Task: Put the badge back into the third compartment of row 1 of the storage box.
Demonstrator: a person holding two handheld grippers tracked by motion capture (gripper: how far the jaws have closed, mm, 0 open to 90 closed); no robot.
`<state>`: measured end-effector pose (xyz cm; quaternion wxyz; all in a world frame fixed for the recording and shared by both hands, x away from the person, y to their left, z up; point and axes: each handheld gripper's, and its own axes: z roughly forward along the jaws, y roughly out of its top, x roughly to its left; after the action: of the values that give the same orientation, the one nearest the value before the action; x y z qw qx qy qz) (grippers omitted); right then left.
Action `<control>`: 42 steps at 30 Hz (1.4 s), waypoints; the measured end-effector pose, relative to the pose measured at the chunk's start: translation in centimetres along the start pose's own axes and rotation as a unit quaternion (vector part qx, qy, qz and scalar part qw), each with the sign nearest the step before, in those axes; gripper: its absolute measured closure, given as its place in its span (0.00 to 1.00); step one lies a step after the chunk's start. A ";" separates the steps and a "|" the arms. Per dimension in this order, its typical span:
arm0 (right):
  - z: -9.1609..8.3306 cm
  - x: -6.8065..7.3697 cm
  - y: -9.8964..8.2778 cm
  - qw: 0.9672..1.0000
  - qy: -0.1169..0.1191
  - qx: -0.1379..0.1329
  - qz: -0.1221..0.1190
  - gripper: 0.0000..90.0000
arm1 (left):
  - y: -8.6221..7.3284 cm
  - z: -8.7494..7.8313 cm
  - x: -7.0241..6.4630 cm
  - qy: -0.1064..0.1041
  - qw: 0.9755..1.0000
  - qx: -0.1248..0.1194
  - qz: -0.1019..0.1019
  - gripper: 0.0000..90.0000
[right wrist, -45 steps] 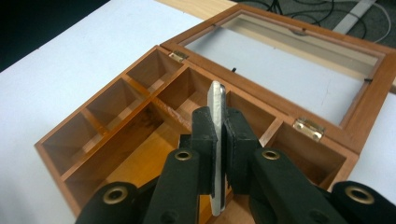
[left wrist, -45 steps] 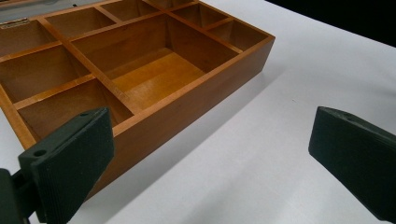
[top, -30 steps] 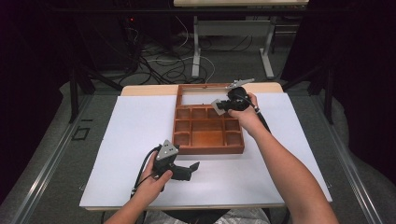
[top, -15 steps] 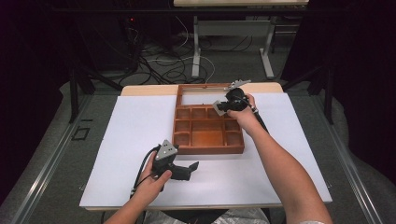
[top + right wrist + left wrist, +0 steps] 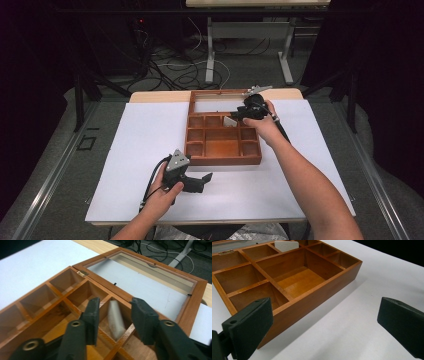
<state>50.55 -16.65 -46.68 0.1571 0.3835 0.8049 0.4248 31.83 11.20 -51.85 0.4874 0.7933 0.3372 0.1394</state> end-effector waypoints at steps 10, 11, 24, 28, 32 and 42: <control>-2.4 1.8 -0.3 1.000 -0.008 -0.001 0.014 0.41 | 0.0 0.0 0.2 0.003 1.000 -0.001 -0.003 0.01; -2.7 2.0 -0.3 1.000 -0.007 0.002 0.020 0.37 | 0.0 0.0 0.2 0.003 1.000 -0.001 -0.002 0.01; -6.5 5.3 -1.9 1.000 0.008 -0.001 0.001 0.17 | 0.0 -0.2 0.6 0.010 1.000 -0.005 -0.010 0.01; -7.6 6.0 -2.9 1.000 0.012 -0.018 0.009 0.15 | 0.1 -0.3 0.7 0.010 1.000 -0.006 -0.010 0.01; -8.5 6.7 -4.3 1.000 0.010 -0.027 0.003 0.09 | 0.0 -0.2 0.8 0.012 1.000 -0.005 -0.011 0.01; -10.5 7.1 -8.4 0.999 0.005 -0.043 0.032 0.00 | 0.0 -0.4 1.0 0.014 1.000 -0.006 -0.012 0.01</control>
<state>35.74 -20.14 -46.70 0.1557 0.3998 0.7742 0.4653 32.38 12.16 -51.78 0.4893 0.7839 0.3527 0.1469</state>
